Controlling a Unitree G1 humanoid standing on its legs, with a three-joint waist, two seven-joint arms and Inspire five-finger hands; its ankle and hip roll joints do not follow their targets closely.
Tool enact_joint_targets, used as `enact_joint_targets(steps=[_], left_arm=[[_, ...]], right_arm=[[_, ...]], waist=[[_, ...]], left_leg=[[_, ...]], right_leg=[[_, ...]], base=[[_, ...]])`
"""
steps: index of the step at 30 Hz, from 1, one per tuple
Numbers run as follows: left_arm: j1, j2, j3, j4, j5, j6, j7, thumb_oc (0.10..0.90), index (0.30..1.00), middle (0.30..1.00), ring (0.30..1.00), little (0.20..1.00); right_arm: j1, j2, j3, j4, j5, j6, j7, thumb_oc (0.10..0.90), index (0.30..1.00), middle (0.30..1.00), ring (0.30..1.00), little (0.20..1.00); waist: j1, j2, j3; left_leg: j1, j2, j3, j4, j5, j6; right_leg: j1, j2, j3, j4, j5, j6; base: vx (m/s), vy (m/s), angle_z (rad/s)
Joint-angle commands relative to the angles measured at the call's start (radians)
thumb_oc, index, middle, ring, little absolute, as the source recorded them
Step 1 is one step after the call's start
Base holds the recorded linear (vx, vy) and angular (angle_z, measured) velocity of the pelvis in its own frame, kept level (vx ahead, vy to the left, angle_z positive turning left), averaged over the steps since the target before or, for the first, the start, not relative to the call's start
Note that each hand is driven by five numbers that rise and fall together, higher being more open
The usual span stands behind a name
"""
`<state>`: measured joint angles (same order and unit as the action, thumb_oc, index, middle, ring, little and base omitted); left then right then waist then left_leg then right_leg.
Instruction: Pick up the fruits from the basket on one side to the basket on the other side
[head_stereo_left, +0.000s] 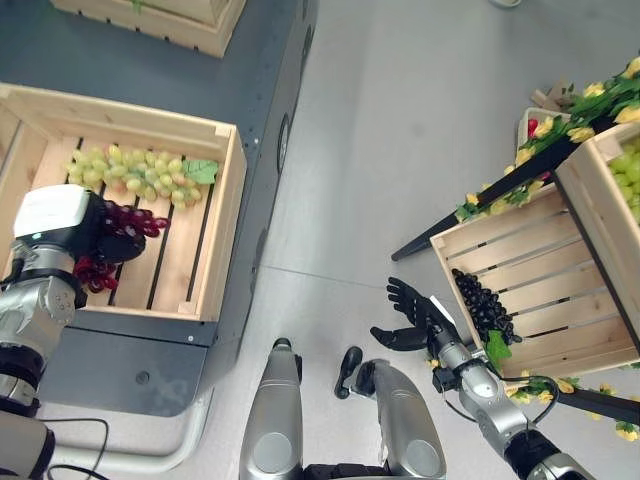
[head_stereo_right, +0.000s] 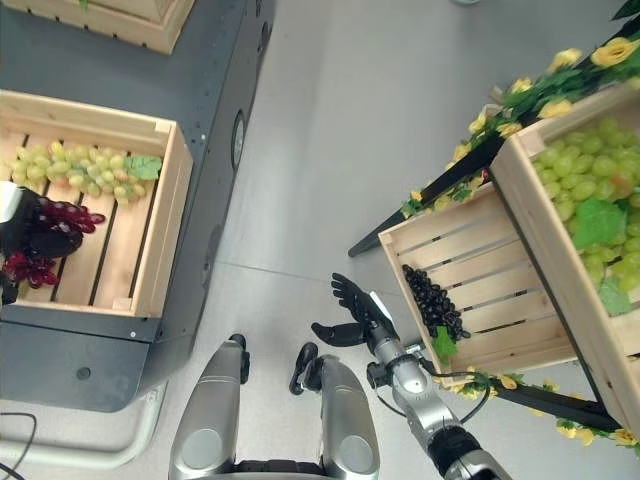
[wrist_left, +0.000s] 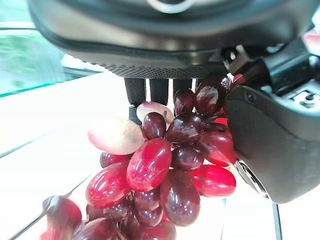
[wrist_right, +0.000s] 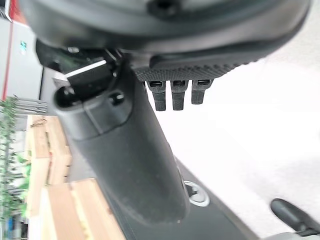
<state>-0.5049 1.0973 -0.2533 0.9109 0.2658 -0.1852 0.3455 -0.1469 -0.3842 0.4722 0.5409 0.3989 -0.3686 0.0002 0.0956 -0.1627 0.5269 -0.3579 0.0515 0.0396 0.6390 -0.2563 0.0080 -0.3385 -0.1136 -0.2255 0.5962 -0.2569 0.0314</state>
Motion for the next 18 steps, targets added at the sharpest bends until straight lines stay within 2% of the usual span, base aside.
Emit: enact_joint_targets(steps=[1,2,4,5,8,9,11,13,18], left_arm=[[0.012,-0.031,0.172,-0.015,-0.26,-0.076,0.074,0.4,0.3,0.3,0.3,0.3],[0.037,-0.057,0.22,-0.027,-0.34,-0.086,0.05,0.4,0.3,0.3,0.3,0.3],[0.053,-0.084,0.258,-0.038,-0.434,-0.094,0.02,0.4,0.3,0.3,0.3,0.3],[0.065,-0.105,0.285,-0.052,-0.508,-0.099,-0.008,0.4,0.3,0.3,0.3,0.3],[0.08,-0.125,0.317,-0.073,-0.601,-0.113,-0.057,0.4,0.3,0.3,0.3,0.3],[0.083,-0.129,0.328,-0.086,-0.677,-0.124,-0.088,0.4,0.3,0.3,0.3,0.3],[0.084,-0.13,0.332,-0.094,-0.72,-0.128,-0.112,0.4,0.3,0.3,0.3,0.3],[0.075,-0.135,0.33,-0.144,-0.821,-0.155,-0.18,0.4,0.3,0.3,0.3,0.3],[0.033,-0.142,0.305,-0.235,-0.952,-0.169,-0.259,0.4,0.3,0.3,0.3,0.3]], right_arm=[[0.012,-0.026,-0.083,-0.111,-0.04,-0.087,-0.115,0.8,0.9,0.9,0.9,0.9],[0.021,-0.021,-0.083,-0.135,-0.058,-0.082,-0.145,0.8,0.9,0.9,0.9,0.9],[0.029,-0.011,-0.081,-0.148,-0.077,-0.077,-0.17,0.8,0.9,0.9,0.9,0.9],[0.034,-0.001,-0.08,-0.15,-0.087,-0.079,-0.167,0.8,0.9,0.9,0.9,0.9],[0.041,0.007,-0.074,-0.16,-0.082,-0.072,-0.153,0.8,0.9,0.9,0.9,0.9],[0.042,0.008,-0.069,-0.168,-0.064,-0.069,-0.129,0.8,0.9,0.9,0.9,0.9],[0.043,0.009,-0.064,-0.176,-0.055,-0.063,-0.117,0.8,0.9,0.9,0.9,0.9],[0.045,0.013,-0.055,-0.203,-0.022,-0.059,-0.07,0.8,0.9,0.9,0.9,0.9],[0.041,0.011,-0.048,-0.224,0.018,-0.076,0.002,0.8,0.9,0.9,0.9,0.9]], waist=[[-0.019,0.106,-0.134],[-0.026,0.12,-0.157],[-0.032,0.137,-0.183],[-0.035,0.149,-0.203],[-0.039,0.163,-0.237],[-0.041,0.169,-0.253],[-0.041,0.174,-0.265],[-0.038,0.185,-0.312],[-0.028,0.196,-0.371]], left_leg=[[0.143,-0.092,0.015,-0.226,0.053,0.068],[0.175,-0.099,0.018,-0.267,0.066,0.066],[0.211,-0.107,0.022,-0.31,0.078,0.065],[0.242,-0.115,0.026,-0.352,0.089,0.064],[0.291,-0.124,0.025,-0.422,0.109,0.061],[0.309,-0.127,0.021,-0.453,0.121,0.058],[0.322,-0.128,0.016,-0.477,0.132,0.056],[0.356,-0.134,-0.005,-0.554,0.166,0.052],[0.4,-0.137,-0.036,-0.663,0.213,0.045]], right_leg=[[0.104,-0.031,0.006,-0.086,0.119,0.036],[0.127,-0.026,0.016,-0.124,0.128,0.04],[0.155,-0.022,0.024,-0.163,0.139,0.046],[0.18,-0.018,0.028,-0.202,0.154,0.053],[0.218,-0.008,0.034,-0.266,0.175,0.06],[0.235,-0.004,0.037,-0.299,0.188,0.063],[0.247,-0.001,0.038,-0.325,0.195,0.063],[0.279,0.014,0.043,-0.397,0.221,0.065],[0.329,0.031,0.046,-0.502,0.25,0.066]], base=[[0.05,0.024,-0.13],[0.06,0.037,-0.15],[0.06,0.037,-0.16],[0.06,0.018,-0.06],[0.05,-0.019,-0.05],[0.03,-0.048,-0.06],[0.03,-0.052,-0.02],[0.04,-0.112,-0.03],[0.03,-0.101,-0.02]])
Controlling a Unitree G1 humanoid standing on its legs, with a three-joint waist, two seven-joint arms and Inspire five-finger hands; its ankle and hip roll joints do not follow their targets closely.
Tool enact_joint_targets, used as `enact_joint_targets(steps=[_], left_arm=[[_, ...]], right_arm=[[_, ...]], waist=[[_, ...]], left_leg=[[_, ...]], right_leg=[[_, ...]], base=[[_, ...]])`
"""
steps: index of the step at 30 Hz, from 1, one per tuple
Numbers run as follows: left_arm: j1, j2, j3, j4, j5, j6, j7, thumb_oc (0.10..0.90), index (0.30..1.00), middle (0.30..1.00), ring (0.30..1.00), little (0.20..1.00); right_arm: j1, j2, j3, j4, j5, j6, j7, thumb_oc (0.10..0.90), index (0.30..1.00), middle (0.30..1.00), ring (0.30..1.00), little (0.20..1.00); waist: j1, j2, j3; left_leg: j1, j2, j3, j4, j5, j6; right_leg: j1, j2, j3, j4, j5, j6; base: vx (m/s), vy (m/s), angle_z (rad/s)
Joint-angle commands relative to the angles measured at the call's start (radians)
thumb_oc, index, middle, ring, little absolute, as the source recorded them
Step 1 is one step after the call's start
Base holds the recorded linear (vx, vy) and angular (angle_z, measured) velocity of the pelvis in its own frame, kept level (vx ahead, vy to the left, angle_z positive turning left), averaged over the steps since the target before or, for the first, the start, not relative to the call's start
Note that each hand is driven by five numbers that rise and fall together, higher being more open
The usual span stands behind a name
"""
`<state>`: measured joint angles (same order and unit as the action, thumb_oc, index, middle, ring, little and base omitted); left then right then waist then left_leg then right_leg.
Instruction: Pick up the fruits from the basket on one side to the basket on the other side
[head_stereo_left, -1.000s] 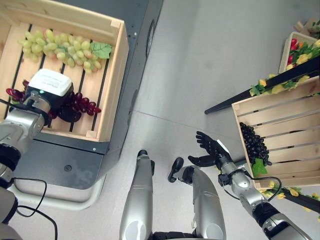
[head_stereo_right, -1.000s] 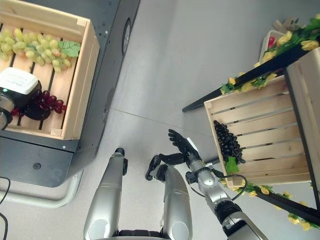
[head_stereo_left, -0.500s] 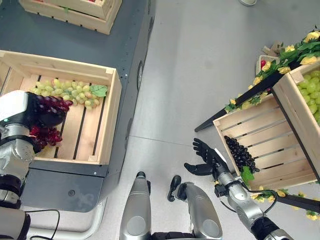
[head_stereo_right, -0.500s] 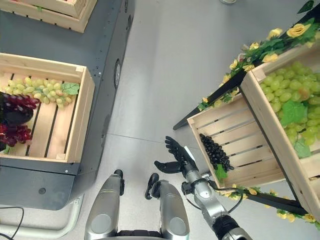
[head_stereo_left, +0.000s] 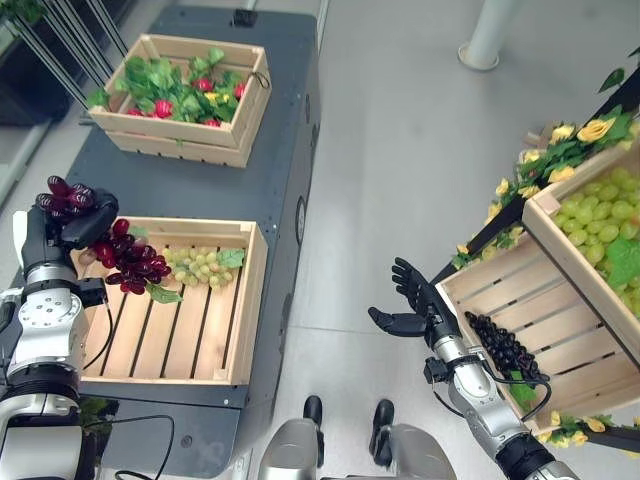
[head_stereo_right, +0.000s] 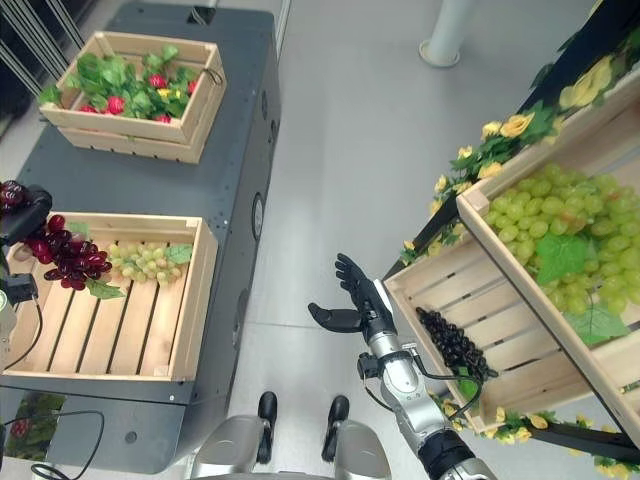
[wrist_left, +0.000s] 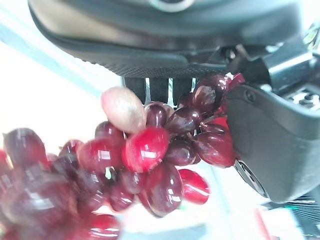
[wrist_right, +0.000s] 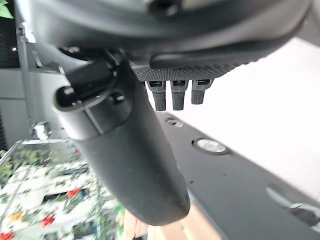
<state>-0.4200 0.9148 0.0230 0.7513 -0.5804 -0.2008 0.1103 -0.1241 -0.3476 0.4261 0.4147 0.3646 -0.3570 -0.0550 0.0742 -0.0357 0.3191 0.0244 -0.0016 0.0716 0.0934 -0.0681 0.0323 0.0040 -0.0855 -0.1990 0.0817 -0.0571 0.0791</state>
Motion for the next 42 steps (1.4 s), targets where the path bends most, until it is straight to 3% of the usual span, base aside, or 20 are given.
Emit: enact_joint_targets(steps=[1,7,20,25,33,42], left_arm=[[-0.057,0.038,0.026,-0.08,-0.119,-0.157,-0.033,0.4,0.3,0.3,0.3,0.3],[-0.144,-0.015,-0.026,-0.212,-0.23,-0.116,-0.06,0.4,0.3,0.3,0.3,0.3],[-0.447,-0.15,-0.26,-0.395,-0.265,-0.012,-0.033,0.4,0.3,0.3,0.3,0.3],[-0.54,-0.235,-0.349,-0.392,-0.257,0.023,-0.04,0.4,0.3,0.3,0.3,0.3],[-0.599,-0.305,-0.422,-0.371,-0.259,0.055,-0.09,0.4,0.3,0.3,0.3,0.3],[-0.635,-0.368,-0.474,-0.362,-0.262,0.061,-0.112,0.4,0.3,0.3,0.3,0.3]], right_arm=[[0.017,-0.026,-0.001,-0.099,0.05,-0.091,0.053,0.8,0.9,0.9,0.9,0.9],[-0.049,-0.054,-0.026,-0.116,0.094,-0.08,0.132,0.8,0.9,0.9,0.9,0.9],[-0.381,-0.036,0.023,-0.144,0.22,0.16,0.167,0.8,0.9,0.9,0.9,0.9],[-0.503,-0.005,0.035,-0.107,0.266,0.233,0.099,0.8,0.9,0.9,0.9,0.9],[-0.583,0.026,0.04,-0.075,0.339,0.267,0.049,0.8,0.9,0.9,0.9,0.9],[-0.649,0.057,0.052,-0.063,0.341,0.243,-0.029,0.8,0.9,0.9,0.9,0.9]], waist=[[-0.006,0.069,-0.167],[-0.004,0.071,-0.211],[-0.025,0.06,-0.256],[-0.039,0.056,-0.268],[-0.051,0.055,-0.279],[-0.062,0.06,-0.288]], left_leg=[[0.02,-0.084,-0.07,-0.123,0.027,0.02],[0.046,-0.086,-0.09,-0.181,0.051,0.011],[0.062,-0.08,-0.083,-0.181,0.04,-0.002],[0.073,-0.075,-0.074,-0.181,0.039,-0.006],[0.086,-0.071,-0.054,-0.181,0.037,-0.009],[0.092,-0.069,-0.041,-0.181,0.037,-0.011]], right_leg=[[-0.011,0.004,0.02,0.007,0.052,0.018],[0.034,0.017,0.028,-0.094,0.076,0.014],[0.081,0.04,0.052,-0.169,0.087,-0.016],[0.095,0.046,0.057,-0.169,0.081,-0.025],[0.107,0.052,0.06,-0.169,0.075,-0.032],[0.113,0.055,0.066,-0.169,0.071,-0.035]], base=[[0.02,-0.112,-0.04],[0.01,-0.088,-0.04],[0.01,-0.066,-0.05],[0.02,-0.051,-0.01],[0.02,-0.038,-0.09],[0.0,-0.006,-0.01]])
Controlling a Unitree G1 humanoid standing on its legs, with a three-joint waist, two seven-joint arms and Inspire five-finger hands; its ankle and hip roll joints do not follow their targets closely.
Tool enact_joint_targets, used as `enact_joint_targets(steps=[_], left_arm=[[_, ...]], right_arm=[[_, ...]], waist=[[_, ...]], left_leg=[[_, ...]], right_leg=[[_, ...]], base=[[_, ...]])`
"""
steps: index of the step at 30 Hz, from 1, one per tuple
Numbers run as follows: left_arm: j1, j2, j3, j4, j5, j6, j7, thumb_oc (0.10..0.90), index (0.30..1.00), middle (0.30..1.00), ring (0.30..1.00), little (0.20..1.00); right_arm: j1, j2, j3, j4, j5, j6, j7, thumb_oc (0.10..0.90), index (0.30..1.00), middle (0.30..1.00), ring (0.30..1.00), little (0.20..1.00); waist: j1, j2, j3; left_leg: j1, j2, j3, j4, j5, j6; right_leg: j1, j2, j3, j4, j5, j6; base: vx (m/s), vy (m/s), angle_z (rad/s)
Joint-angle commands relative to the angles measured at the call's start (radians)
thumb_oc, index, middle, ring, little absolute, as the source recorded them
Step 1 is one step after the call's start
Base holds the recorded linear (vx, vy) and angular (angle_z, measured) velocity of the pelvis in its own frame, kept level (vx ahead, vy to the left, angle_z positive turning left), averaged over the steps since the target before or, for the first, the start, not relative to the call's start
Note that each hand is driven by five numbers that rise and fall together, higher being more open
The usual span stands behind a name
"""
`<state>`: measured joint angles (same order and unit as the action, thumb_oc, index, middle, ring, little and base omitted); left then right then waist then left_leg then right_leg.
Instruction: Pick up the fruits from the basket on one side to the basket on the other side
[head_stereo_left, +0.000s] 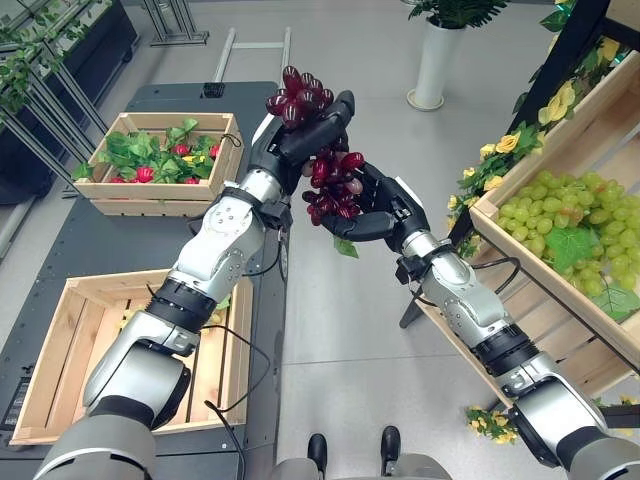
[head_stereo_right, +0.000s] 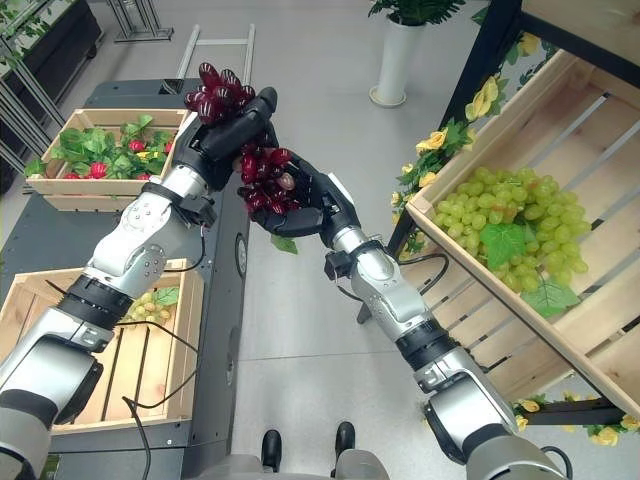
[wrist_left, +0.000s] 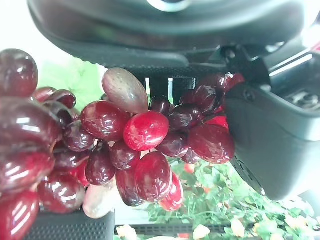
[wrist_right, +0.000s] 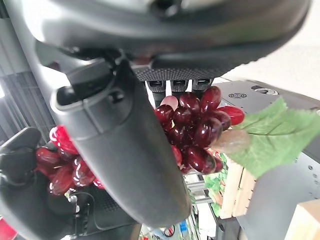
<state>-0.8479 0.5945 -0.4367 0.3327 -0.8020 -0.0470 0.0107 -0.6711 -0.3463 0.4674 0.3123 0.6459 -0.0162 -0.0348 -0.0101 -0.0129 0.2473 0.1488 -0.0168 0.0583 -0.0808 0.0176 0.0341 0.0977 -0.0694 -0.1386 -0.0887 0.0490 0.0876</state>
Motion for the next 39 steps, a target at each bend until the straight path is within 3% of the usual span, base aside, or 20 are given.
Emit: enact_joint_targets(steps=[1,12,22,23,24,39], left_arm=[[-0.209,-0.052,-0.017,0.057,-0.043,-0.091,-0.018,0.4,0.3,0.3,0.3,0.3],[-0.211,-0.103,-0.021,0.003,-0.163,-0.083,-0.03,0.4,0.3,0.3,0.3,0.3],[-0.22,-0.132,-0.031,-0.063,-0.13,-0.066,0.021,0.4,0.3,0.3,0.3,0.3],[-0.218,-0.131,-0.032,-0.064,-0.126,-0.064,0.025,0.4,0.3,0.3,0.3,0.3],[-0.216,-0.131,-0.03,-0.061,-0.128,-0.062,0.027,0.4,0.3,0.3,0.3,0.3],[-0.192,-0.091,0.003,0.092,-0.035,-0.091,0.123,0.4,0.3,0.3,0.3,0.3]], right_arm=[[-0.109,0.061,0.011,0.037,0.06,-0.098,-0.052,0.8,0.9,0.9,0.9,0.9],[-0.133,0.089,0.038,0.057,0.079,-0.079,-0.057,0.8,0.9,0.9,0.9,0.9],[-0.171,0.128,0.032,0.056,0.111,-0.167,-0.103,0.8,0.9,0.9,0.9,0.9],[-0.174,0.13,0.03,0.051,0.11,-0.179,-0.105,0.642,0.662,0.662,0.662,0.662],[-0.177,0.13,0.027,0.047,0.109,-0.191,-0.113,0.4,0.3,0.3,0.3,0.3],[-0.142,0.116,-0.022,0.033,0.097,-0.244,-0.172,0.4,0.3,0.3,0.3,0.3]], waist=[[0.022,0.037,-0.215],[0.019,0.036,-0.227],[0.028,0.035,-0.226],[0.028,0.035,-0.226],[0.029,0.035,-0.227],[0.022,0.041,-0.228]], left_leg=[[-0.032,-0.053,-0.027,-0.006,-0.049,-0.013],[-0.028,-0.049,-0.019,-0.006,-0.049,-0.015],[-0.03,-0.046,-0.022,-0.006,-0.049,-0.017],[-0.03,-0.046,-0.022,-0.006,-0.049,-0.017],[-0.03,-0.046,-0.022,-0.006,-0.049,-0.016],[-0.03,-0.044,-0.015,-0.006,-0.048,-0.015]], right_leg=[[0.02,0.039,0.006,0.001,-0.036,-0.044],[0.023,0.04,0.009,0.001,-0.038,-0.044],[0.025,0.043,0.001,0.001,-0.043,-0.05],[0.025,0.043,0.002,0.001,-0.044,-0.05],[0.025,0.043,0.002,0.001,-0.044,-0.05],[0.022,0.043,0.005,0.001,-0.042,-0.048]], base=[[0.0,0.0,0.0],[0.01,-0.003,-0.02],[0.0,0.0,0.0],[0.0,0.0,0.0],[0.0,0.0,0.0],[0.0,0.0,0.0]])
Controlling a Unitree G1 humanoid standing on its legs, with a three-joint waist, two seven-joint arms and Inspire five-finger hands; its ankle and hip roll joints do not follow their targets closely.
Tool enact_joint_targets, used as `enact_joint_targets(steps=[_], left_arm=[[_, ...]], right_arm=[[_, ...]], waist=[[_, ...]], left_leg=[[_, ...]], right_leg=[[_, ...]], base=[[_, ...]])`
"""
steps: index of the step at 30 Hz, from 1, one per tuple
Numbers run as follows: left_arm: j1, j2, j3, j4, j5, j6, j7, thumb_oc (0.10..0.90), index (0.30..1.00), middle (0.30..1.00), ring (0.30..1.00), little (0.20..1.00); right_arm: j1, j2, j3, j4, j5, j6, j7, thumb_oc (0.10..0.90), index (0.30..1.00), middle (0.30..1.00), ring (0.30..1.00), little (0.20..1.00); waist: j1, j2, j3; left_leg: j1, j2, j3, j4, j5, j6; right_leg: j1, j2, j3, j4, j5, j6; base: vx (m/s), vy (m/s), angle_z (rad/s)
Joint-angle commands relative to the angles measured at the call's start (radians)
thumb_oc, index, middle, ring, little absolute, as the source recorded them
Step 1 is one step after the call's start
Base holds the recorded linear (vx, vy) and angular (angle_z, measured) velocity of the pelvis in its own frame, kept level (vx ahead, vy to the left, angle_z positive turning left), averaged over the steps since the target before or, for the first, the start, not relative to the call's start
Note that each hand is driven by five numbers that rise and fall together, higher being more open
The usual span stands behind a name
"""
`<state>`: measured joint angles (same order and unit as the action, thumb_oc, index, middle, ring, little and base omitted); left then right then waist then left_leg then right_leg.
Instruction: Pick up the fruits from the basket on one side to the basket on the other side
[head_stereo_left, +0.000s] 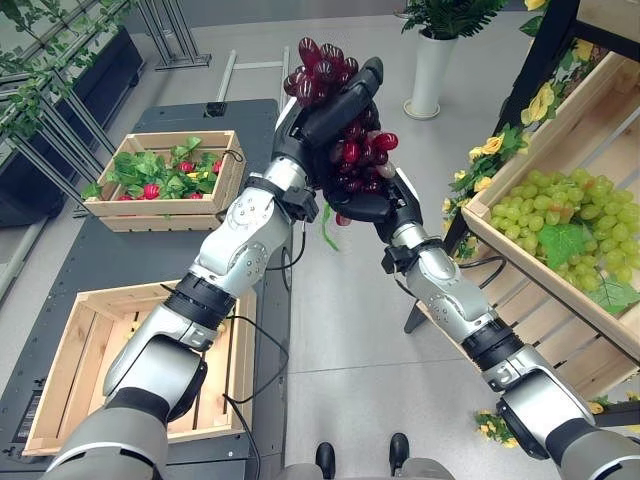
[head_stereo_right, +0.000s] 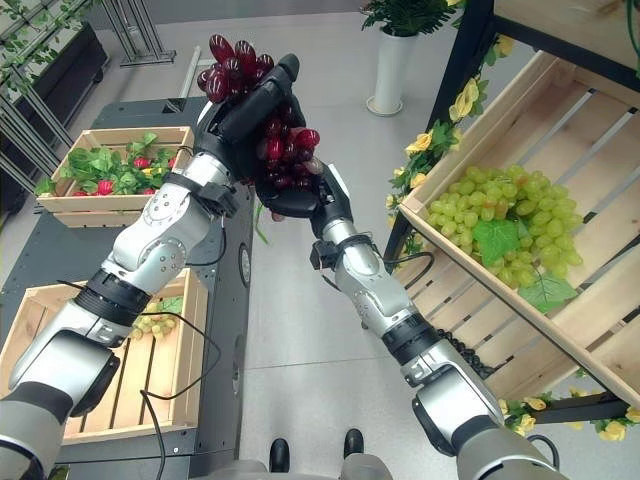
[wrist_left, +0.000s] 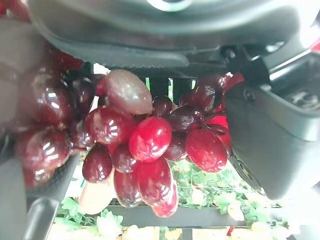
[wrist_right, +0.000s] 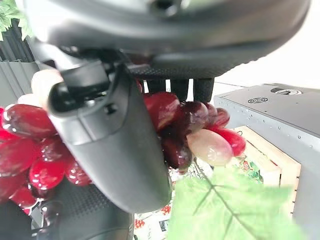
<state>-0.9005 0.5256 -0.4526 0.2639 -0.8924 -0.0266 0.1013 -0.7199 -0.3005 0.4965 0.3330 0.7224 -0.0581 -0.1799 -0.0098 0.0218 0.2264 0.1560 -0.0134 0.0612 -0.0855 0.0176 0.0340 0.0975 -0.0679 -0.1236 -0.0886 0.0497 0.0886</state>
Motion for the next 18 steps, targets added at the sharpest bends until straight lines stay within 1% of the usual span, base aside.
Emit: enact_joint_targets(steps=[1,2,3,4,6,7,10,13,18], left_arm=[[-0.137,-0.021,0.022,0.17,0.068,-0.114,0.039,0.406,0.309,0.309,0.309,0.309],[-0.134,-0.014,0.025,0.186,0.077,-0.12,0.044,0.519,0.479,0.479,0.479,0.479],[-0.131,-0.009,0.028,0.198,0.101,-0.125,0.055,0.58,0.571,0.571,0.571,0.571],[-0.131,0.007,0.027,0.22,0.193,-0.148,0.098,0.8,0.9,0.9,0.9,0.9],[-0.131,0.008,0.027,0.221,0.198,-0.149,0.103,0.8,0.9,0.9,0.9,0.9],[-0.127,0.043,0.029,0.259,0.264,-0.16,0.129,0.8,0.9,0.9,0.9,0.9],[-0.109,0.075,0.035,0.295,0.309,-0.164,0.149,0.8,0.9,0.9,0.9,0.9],[-0.065,0.097,0.057,0.315,0.305,-0.162,0.14,0.8,0.9,0.9,0.9,0.9],[0.011,0.108,0.099,0.354,0.323,-0.162,0.132,0.8,0.9,0.9,0.9,0.9]], right_arm=[[-0.091,0.07,-0.053,0.012,0.016,-0.203,-0.028,0.4,0.3,0.3,0.3,0.3],[-0.084,0.066,-0.055,0.01,0.008,-0.205,-0.03,0.4,0.3,0.3,0.3,0.3],[-0.078,0.063,-0.057,0.008,0.0,-0.205,-0.03,0.4,0.3,0.3,0.3,0.3],[-0.067,0.056,-0.059,0.008,-0.014,-0.207,-0.03,0.4,0.3,0.3,0.3,0.3],[-0.066,0.055,-0.059,0.008,-0.015,-0.207,-0.031,0.4,0.3,0.3,0.3,0.3],[-0.045,0.032,-0.064,0.008,-0.046,-0.211,-0.034,0.4,0.3,0.3,0.3,0.3],[-0.007,0.003,-0.074,0.005,-0.08,-0.22,-0.039,0.4,0.3,0.3,0.3,0.3],[0.049,-0.025,-0.092,-0.002,-0.098,-0.23,-0.036,0.4,0.3,0.3,0.3,0.3],[0.144,-0.056,-0.131,0.018,-0.092,-0.249,-0.019,0.4,0.3,0.3,0.3,0.3]], waist=[[0.021,0.006,-0.207],[0.02,0.007,-0.205],[0.019,0.008,-0.205],[0.016,0.008,-0.203],[0.017,0.008,-0.203],[0.013,0.009,-0.202],[0.008,0.009,-0.201],[0.001,0.01,-0.196],[-0.014,0.014,-0.184]], left_leg=[[-0.037,-0.047,-0.017,-0.002,-0.049,-0.015],[-0.036,-0.047,-0.016,-0.002,-0.048,-0.015],[-0.037,-0.047,-0.016,-0.002,-0.048,-0.015],[-0.037,-0.047,-0.014,-0.002,-0.048,-0.015],[-0.036,-0.047,-0.013,-0.002,-0.049,-0.015],[-0.037,-0.046,-0.01,-0.002,-0.048,-0.015],[-0.037,-0.045,-0.005,-0.002,-0.048,-0.015],[-0.035,-0.045,-0.001,-0.002,-0.05,-0.013],[-0.032,-0.045,0.009,-0.002,-0.052,-0.011]], right_leg=[[0.023,0.042,-0.009,0.001,-0.043,-0.049],[0.023,0.042,-0.009,0.001,-0.042,-0.049],[0.022,0.042,-0.008,0.001,-0.042,-0.049],[0.022,0.042,-0.007,0.001,-0.042,-0.048],[0.022,0.042,-0.007,0.001,-0.042,-0.048],[0.021,0.041,-0.003,0.001,-0.041,-0.047],[0.019,0.041,0.0,0.001,-0.041,-0.045],[0.019,0.042,0.004,0.001,-0.04,-0.044],[0.017,0.043,0.017,0.001,-0.037,-0.043]], base=[[0.0,0.0,0.0],[0.0,0.0,0.0],[0.0,0.0,0.0],[0.0,0.0,0.0],[0.0,0.0,0.0],[0.0,0.0,0.0],[0.0,0.0,0.0],[0.0,0.0,0.0],[0.0,0.007,-0.02]])
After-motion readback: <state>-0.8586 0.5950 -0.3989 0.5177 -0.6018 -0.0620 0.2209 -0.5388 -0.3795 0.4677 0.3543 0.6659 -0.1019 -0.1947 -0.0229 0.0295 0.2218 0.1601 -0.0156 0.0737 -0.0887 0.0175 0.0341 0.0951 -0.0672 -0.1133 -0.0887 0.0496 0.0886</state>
